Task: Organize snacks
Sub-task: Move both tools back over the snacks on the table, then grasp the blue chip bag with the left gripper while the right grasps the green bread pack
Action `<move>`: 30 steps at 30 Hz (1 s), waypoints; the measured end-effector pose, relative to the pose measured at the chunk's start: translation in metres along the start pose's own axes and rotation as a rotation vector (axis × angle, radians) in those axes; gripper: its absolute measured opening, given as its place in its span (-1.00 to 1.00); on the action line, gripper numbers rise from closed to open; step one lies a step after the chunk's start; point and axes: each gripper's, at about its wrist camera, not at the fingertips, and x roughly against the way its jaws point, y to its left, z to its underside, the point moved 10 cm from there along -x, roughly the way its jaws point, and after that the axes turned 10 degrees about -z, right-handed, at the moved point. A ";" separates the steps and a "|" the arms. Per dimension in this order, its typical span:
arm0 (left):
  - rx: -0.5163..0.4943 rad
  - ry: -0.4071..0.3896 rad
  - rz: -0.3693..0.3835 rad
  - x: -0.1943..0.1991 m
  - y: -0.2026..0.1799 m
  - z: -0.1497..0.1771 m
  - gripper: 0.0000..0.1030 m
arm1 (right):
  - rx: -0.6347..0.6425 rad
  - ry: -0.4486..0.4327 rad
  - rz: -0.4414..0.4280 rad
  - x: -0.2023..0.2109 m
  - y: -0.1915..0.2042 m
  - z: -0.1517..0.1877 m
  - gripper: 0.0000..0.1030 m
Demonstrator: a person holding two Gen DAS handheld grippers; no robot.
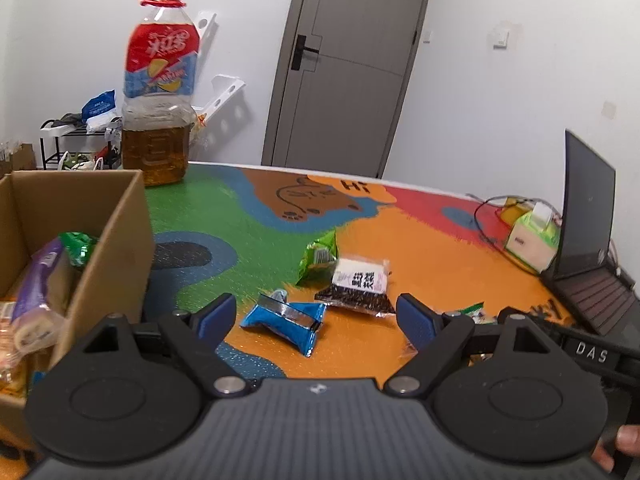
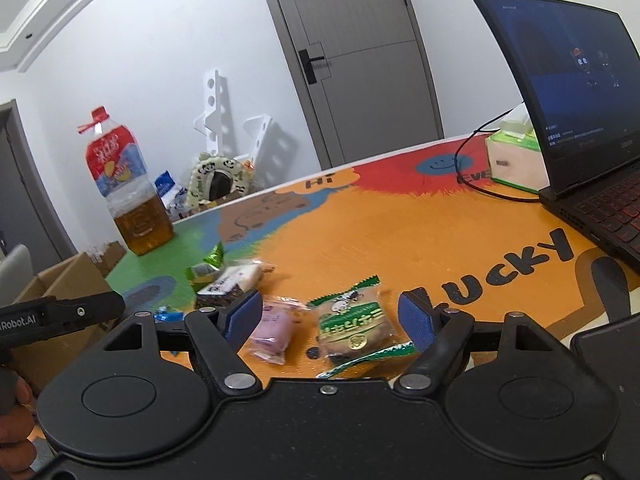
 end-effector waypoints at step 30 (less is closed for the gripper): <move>-0.019 0.079 -0.067 -0.068 0.005 0.022 -0.22 | 0.060 0.116 0.035 -0.045 -0.009 0.018 -0.05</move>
